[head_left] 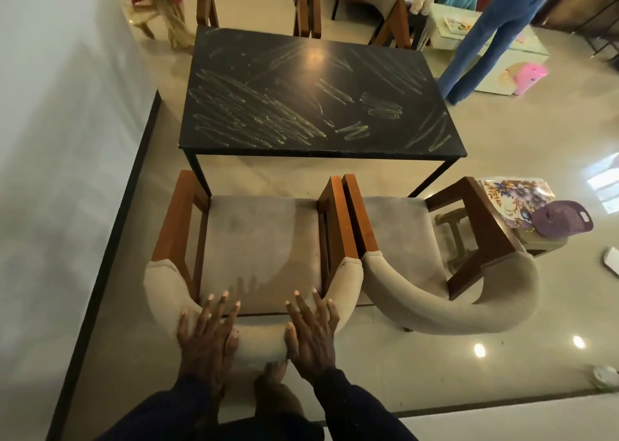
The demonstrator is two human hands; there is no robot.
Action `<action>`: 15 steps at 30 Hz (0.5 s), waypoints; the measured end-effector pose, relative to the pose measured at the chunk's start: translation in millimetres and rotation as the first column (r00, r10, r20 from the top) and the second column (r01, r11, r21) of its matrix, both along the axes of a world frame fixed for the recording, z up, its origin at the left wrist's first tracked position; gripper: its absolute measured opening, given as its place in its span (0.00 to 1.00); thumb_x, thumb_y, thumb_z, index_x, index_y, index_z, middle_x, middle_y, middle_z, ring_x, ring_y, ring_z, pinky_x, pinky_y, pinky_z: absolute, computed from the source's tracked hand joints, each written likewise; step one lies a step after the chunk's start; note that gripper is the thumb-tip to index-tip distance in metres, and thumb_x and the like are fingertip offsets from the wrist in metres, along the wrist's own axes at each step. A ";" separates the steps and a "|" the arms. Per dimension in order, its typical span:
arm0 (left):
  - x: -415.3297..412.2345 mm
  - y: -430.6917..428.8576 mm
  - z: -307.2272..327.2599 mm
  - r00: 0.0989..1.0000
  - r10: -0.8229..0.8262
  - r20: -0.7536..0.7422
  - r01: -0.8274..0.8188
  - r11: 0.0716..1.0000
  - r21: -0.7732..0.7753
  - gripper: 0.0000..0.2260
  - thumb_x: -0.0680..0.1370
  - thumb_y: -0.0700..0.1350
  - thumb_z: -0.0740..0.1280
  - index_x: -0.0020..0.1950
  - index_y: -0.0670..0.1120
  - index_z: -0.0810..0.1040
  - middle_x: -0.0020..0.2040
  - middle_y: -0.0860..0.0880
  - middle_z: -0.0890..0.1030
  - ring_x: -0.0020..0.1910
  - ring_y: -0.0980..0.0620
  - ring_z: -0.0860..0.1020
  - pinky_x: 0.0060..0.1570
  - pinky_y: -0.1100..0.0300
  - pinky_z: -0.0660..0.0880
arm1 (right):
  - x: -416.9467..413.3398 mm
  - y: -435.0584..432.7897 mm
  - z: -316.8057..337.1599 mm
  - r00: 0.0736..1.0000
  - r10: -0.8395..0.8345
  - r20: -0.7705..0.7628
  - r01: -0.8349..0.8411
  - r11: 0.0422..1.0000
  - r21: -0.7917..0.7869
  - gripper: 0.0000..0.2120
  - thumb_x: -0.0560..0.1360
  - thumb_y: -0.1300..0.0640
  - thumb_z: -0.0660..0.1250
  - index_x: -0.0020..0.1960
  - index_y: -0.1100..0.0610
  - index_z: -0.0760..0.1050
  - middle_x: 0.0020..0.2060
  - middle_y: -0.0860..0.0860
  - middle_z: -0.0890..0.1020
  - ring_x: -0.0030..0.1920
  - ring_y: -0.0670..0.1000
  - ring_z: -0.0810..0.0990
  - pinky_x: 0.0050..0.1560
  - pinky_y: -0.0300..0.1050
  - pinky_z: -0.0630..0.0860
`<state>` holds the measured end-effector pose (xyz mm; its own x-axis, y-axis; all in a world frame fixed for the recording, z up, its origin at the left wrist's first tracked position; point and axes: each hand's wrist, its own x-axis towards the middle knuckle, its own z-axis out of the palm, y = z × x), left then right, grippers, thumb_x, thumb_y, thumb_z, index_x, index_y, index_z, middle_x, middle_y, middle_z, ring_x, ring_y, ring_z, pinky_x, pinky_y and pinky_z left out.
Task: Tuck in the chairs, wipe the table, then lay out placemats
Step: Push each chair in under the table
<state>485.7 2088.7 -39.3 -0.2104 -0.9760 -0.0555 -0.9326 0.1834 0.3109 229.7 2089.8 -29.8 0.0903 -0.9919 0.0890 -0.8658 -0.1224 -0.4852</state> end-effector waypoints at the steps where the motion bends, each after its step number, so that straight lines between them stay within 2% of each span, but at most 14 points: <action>1: -0.4 -1.2 0.2 1.000 0.009 -0.005 -0.009 1.000 -0.004 0.26 0.83 0.53 0.54 0.79 0.50 0.72 0.83 0.43 0.65 0.82 0.37 0.62 0.77 0.27 0.53 | -0.5 -1.3 -0.5 1.000 0.001 -0.001 -0.001 1.000 0.008 0.24 0.85 0.45 0.53 0.74 0.50 0.78 0.79 0.48 0.73 0.85 0.55 0.59 0.84 0.63 0.49; 7: -4.3 -1.7 0.9 1.000 0.017 -0.013 -0.018 0.999 -0.033 0.26 0.82 0.53 0.54 0.79 0.50 0.72 0.83 0.42 0.65 0.82 0.37 0.63 0.76 0.27 0.54 | -4.7 -3.6 -1.8 1.000 0.023 -0.006 -0.023 1.000 0.001 0.22 0.85 0.46 0.55 0.74 0.49 0.78 0.79 0.48 0.73 0.85 0.55 0.59 0.85 0.58 0.40; 15: -15.2 -4.9 -2.4 0.999 0.037 -0.032 -0.037 0.999 -0.002 0.26 0.84 0.54 0.52 0.80 0.51 0.71 0.84 0.46 0.65 0.83 0.40 0.61 0.78 0.30 0.54 | -15.6 -12.0 2.0 0.999 0.030 -0.022 -0.030 0.999 -0.010 0.22 0.85 0.48 0.55 0.72 0.51 0.80 0.76 0.50 0.76 0.84 0.57 0.60 0.85 0.58 0.41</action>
<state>470.5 2083.9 -41.6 -0.1758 -0.9833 -0.0465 -0.9285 0.1499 0.3397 214.1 2077.7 -27.9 0.1220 -0.9878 0.0971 -0.8720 -0.1534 -0.4648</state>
